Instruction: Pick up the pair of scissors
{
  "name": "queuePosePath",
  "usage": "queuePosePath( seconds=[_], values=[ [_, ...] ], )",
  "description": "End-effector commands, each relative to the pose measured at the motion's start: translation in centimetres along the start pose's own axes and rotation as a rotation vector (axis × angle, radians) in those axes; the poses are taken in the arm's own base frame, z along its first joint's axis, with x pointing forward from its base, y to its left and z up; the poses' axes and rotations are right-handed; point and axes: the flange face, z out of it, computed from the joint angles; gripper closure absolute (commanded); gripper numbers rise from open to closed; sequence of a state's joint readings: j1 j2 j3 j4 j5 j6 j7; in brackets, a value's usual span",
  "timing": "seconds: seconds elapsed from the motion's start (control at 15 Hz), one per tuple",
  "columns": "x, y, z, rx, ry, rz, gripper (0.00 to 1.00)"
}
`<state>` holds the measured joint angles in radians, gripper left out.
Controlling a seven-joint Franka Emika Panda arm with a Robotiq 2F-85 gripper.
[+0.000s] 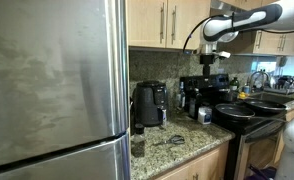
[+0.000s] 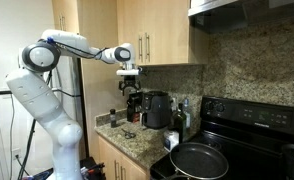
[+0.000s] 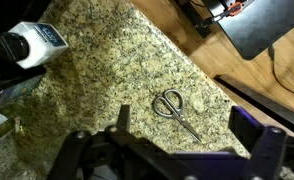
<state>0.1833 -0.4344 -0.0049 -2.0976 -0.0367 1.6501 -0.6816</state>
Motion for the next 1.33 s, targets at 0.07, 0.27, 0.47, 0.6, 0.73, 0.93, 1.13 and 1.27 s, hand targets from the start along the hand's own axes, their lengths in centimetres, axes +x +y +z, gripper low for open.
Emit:
queuePosePath(
  seconds=[0.07,0.27,0.47,0.6,0.73,0.93,1.13,1.27],
  values=[
    [2.9,1.8,6.8,0.061,-0.124,-0.145,0.0],
    [4.8,2.3,9.8,0.115,-0.121,-0.276,0.0],
    [6.0,3.1,11.5,0.088,-0.131,-0.353,0.0],
    [5.8,2.8,11.3,0.112,-0.138,-0.307,0.0],
    [5.8,2.7,11.3,0.112,-0.139,-0.307,0.0],
    [7.7,3.5,13.6,0.13,-0.197,-0.397,0.0],
    [9.7,0.1,16.5,0.17,-0.169,-0.571,0.0],
    [11.2,-2.6,17.9,0.189,-0.14,-0.674,0.0]
  ],
)
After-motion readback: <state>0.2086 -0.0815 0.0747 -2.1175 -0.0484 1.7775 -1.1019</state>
